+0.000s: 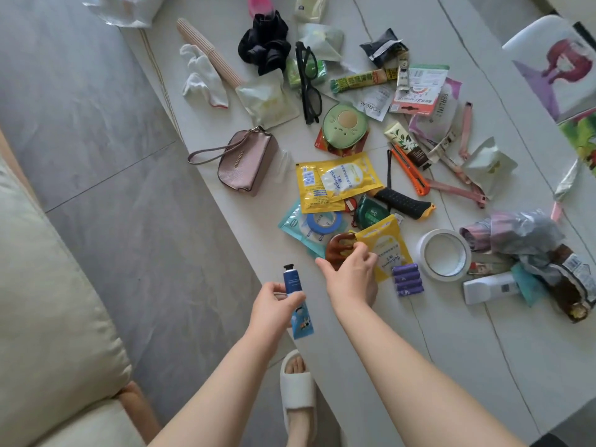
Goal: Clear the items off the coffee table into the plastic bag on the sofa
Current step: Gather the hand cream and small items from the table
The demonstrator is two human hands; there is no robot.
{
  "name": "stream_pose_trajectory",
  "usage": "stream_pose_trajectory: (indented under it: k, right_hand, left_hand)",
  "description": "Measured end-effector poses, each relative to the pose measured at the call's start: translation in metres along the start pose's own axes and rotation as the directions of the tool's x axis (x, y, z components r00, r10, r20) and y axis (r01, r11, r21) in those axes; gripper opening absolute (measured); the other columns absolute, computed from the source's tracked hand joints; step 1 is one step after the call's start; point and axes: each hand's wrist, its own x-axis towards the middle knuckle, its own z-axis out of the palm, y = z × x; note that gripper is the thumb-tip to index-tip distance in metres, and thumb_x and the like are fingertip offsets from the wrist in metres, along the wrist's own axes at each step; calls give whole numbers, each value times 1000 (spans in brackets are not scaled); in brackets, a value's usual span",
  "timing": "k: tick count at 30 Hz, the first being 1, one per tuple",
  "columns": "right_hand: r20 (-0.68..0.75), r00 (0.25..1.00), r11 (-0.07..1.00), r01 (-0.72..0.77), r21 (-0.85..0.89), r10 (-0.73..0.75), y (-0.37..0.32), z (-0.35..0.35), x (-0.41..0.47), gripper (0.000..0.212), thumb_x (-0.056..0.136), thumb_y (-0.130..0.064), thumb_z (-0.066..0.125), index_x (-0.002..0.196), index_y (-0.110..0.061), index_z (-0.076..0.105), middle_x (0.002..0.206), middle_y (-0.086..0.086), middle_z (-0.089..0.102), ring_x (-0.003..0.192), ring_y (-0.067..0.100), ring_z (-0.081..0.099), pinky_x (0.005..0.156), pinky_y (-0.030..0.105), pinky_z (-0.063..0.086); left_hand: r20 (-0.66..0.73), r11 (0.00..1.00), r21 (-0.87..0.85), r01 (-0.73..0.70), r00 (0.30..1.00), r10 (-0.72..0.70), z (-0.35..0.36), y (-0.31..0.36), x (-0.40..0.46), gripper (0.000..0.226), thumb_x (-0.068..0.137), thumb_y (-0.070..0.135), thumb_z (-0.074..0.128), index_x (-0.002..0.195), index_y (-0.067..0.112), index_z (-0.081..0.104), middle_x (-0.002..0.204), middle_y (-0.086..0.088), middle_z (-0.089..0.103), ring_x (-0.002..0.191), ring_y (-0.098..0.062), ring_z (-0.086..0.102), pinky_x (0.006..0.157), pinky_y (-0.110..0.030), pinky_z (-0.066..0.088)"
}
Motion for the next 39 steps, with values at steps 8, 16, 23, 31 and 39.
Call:
stream_pose_trajectory:
  k: [8, 16, 23, 31, 39]
  right_hand:
    - [55, 998, 989, 38, -140, -31, 11, -9, 0, 55, 84, -39, 54, 124, -6, 36, 125, 14, 47, 114, 32, 52, 94, 40, 43]
    - [100, 982, 986, 155, 52, -160, 32, -45, 4, 35, 86, -27, 57, 115, -10, 47, 113, 11, 57, 101, 28, 53, 82, 35, 44]
    - [158, 946, 959, 276, 64, -282, 23, -21, 12, 31, 83, -28, 65, 108, -17, 50, 104, 10, 54, 101, 30, 53, 85, 34, 44]
    - [28, 937, 888, 340, -311, -349, 38, 10, 0, 30, 87, -30, 60, 109, -16, 46, 114, 5, 61, 110, 24, 50, 94, 35, 37]
    - [328, 941, 991, 41, 125, -80, 50, -11, -4, 19, 78, -21, 68, 94, -12, 63, 93, 11, 64, 83, 27, 55, 70, 27, 38]
  left_hand:
    - [22, 1000, 15, 4, 1000, -4, 4, -2, -6, 18, 84, 12, 65, 97, 11, 52, 83, -5, 58, 84, -22, 63, 80, -40, 54]
    - [18, 1000, 8, 25, 1000, -25, 2, -3, -22, 16, 83, 13, 66, 89, 15, 52, 85, -8, 58, 86, -24, 62, 86, -44, 52]
    - [-18, 999, -37, 28, 999, -28, -7, -5, -18, 15, 82, 12, 65, 91, 14, 53, 86, -9, 60, 85, -23, 62, 89, -47, 52]
    - [-35, 998, -57, 12, 999, -14, -10, -10, -17, 15, 81, 12, 66, 90, 14, 54, 79, -5, 59, 79, -20, 61, 87, -45, 52]
    - [-40, 997, -71, -11, 999, 8, -3, -18, -40, 15, 81, 12, 65, 91, 15, 54, 82, -6, 59, 81, -21, 61, 87, -44, 51]
